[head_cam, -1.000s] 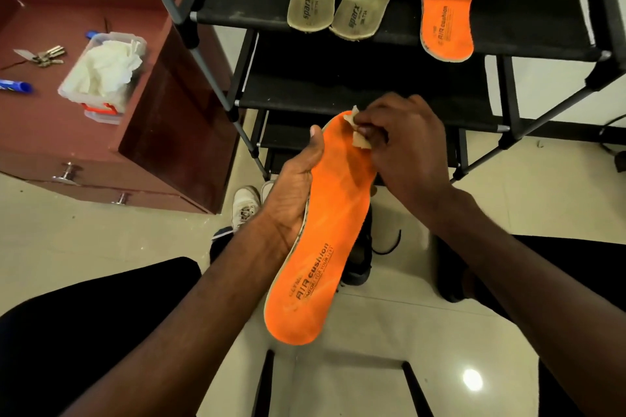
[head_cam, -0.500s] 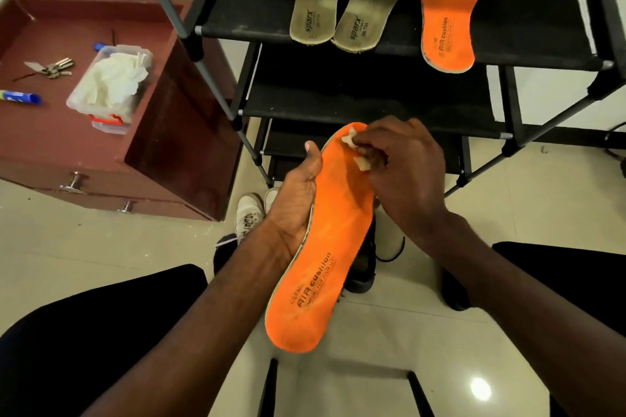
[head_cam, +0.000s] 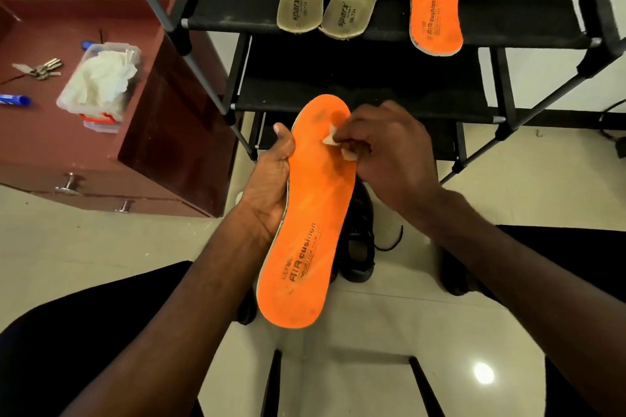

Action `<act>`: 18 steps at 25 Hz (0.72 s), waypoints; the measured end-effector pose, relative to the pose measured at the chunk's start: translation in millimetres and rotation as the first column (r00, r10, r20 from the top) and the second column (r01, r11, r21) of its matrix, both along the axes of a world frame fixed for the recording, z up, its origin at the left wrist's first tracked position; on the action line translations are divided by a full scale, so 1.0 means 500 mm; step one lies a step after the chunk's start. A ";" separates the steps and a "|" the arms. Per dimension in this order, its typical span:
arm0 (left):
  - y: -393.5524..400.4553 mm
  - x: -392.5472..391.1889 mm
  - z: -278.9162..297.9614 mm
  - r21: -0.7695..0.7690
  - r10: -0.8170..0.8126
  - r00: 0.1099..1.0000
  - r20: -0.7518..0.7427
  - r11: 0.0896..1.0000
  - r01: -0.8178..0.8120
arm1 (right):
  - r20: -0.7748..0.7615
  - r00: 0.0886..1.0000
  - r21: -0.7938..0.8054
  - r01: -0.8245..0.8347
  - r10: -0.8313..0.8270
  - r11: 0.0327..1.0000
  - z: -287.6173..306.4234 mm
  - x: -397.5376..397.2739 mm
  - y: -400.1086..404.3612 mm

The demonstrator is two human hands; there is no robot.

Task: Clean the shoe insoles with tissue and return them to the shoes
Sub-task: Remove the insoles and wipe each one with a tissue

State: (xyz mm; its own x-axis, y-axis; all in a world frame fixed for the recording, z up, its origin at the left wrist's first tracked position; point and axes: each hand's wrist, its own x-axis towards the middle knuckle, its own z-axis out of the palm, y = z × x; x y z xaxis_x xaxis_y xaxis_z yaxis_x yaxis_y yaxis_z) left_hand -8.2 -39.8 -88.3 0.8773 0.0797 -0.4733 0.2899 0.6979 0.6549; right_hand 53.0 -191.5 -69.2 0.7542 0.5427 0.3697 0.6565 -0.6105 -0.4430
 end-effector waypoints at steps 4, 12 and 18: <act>0.037 -0.042 0.035 -0.024 0.002 0.994 -0.112 1.000 -0.005 | -0.106 0.969 -0.016 -0.225 0.222 0.974 -0.008 -0.053 -0.006; 0.002 -0.024 0.038 -0.120 -0.094 0.979 -0.180 0.990 0.073 | -0.474 0.880 0.185 0.129 -0.027 0.974 0.001 -0.030 0.007; 0.016 -0.028 0.024 -0.098 -0.041 0.974 -0.221 0.995 0.019 | -0.861 0.499 0.308 0.364 0.095 0.879 0.028 0.004 -0.013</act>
State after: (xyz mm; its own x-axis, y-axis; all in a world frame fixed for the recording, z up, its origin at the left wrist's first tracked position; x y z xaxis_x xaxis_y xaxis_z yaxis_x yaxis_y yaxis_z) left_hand -22.4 -31.6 -76.1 0.7502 0.0002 -0.6612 0.4427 0.7426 0.5026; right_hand 54.7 -198.2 -55.3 0.8650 0.3756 -0.3326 -0.2428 -0.2668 -0.9327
